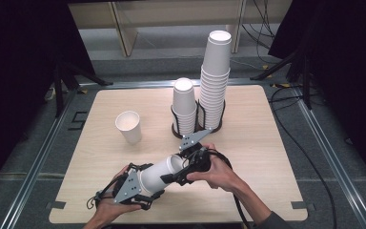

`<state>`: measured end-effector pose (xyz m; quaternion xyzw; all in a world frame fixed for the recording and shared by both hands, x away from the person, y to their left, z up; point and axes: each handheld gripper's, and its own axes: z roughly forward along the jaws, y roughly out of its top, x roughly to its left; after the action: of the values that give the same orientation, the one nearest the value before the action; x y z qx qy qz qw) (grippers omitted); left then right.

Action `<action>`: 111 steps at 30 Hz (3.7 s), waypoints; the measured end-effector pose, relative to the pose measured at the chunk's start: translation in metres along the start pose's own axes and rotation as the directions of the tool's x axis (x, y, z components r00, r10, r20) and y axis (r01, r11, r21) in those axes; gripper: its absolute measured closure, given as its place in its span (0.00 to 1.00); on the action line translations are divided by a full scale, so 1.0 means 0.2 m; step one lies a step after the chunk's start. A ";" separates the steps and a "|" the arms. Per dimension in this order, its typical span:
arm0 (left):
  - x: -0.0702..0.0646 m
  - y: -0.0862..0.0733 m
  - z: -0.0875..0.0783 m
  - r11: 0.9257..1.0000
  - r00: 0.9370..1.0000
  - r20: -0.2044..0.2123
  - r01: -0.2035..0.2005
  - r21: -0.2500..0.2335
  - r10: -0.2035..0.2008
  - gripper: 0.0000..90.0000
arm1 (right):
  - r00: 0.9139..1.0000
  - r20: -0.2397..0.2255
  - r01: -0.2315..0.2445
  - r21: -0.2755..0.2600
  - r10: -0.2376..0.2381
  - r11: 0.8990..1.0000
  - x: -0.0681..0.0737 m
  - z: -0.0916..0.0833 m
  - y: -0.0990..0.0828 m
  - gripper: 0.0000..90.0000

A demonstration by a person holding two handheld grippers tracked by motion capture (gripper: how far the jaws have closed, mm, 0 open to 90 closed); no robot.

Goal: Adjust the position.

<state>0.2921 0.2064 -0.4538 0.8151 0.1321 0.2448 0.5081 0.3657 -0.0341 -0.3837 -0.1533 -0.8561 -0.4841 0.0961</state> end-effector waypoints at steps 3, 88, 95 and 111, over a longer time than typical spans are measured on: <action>0.01 -0.01 0.01 0.999 0.999 0.024 0.031 -0.029 -0.031 0.09 | 1.000 -0.009 -0.010 -0.011 0.010 1.000 0.00 0.00 0.00 0.25; 0.07 0.02 -0.08 0.918 0.959 0.132 0.280 -0.281 -0.252 0.13 | 0.973 -0.212 -0.139 -0.200 0.095 0.970 -0.07 -0.09 -0.02 0.27; 0.08 0.02 -0.09 0.934 0.961 0.144 0.264 -0.239 -0.235 0.17 | 0.987 -0.157 -0.069 -0.156 0.044 0.985 -0.07 -0.10 -0.01 0.25; 0.05 0.03 -0.03 0.987 0.978 0.134 0.159 -0.002 -0.158 0.17 | 0.953 0.110 0.260 0.184 -0.282 0.948 0.09 -0.14 0.02 0.18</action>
<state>0.2963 0.2136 -0.4441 0.8135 0.1608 0.1492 0.5387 0.3511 -0.0526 -0.3615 -0.0578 -0.9112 -0.4075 -0.0170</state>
